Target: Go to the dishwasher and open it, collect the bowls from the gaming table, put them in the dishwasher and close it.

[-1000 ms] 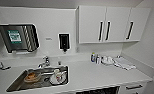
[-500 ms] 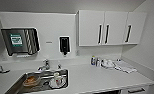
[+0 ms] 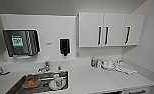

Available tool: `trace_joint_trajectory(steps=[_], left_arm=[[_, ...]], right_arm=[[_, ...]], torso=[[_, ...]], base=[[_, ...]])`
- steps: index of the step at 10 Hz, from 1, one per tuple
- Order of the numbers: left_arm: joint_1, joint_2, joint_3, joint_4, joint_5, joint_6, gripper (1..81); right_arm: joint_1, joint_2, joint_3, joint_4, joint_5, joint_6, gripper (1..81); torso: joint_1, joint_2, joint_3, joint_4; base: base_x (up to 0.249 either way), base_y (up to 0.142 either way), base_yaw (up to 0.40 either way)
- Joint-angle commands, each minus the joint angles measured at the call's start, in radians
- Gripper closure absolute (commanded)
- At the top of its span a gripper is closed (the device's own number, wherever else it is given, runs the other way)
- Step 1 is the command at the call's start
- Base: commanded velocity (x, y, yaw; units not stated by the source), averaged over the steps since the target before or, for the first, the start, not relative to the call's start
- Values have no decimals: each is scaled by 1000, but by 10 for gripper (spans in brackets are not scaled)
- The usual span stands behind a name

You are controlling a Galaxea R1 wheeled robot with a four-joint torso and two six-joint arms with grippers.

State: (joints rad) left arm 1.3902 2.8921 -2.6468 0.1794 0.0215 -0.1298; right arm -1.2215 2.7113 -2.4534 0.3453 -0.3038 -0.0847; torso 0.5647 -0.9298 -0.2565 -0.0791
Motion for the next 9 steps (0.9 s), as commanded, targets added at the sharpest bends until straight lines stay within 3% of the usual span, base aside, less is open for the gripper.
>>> trace_joint_trajectory(steps=[1, 4, 6, 8, 9], left_arm=[[-81, -22, -4, -8, 38, 2, 10], [-82, -28, -4, -11, 40, 2, 10], [-81, -33, -4, -11, 40, 2, 10], [-81, -30, -4, -8, 40, 2, 10], [-82, -28, -4, -9, 40, 2, 10]], right_arm=[[170, 106, -77, 27, -46, 16, 10], [240, 182, -97, 66, -46, 22, 10], [262, 198, -105, 58, -55, 19, 10], [291, 190, -105, 57, -61, 16, 10], [331, 192, -101, 64, -66, 19, 10]], torso=[[0, 0, 0, 0], [1, 0, 0, 0], [1, 0, -94, 0], [1, -1, -121, 0], [1, -1, -155, 0]], base=[[0, 0, 0], [0, 0, 0], [0, 0, 0], [0, 0, 0], [0, 0, 0]])
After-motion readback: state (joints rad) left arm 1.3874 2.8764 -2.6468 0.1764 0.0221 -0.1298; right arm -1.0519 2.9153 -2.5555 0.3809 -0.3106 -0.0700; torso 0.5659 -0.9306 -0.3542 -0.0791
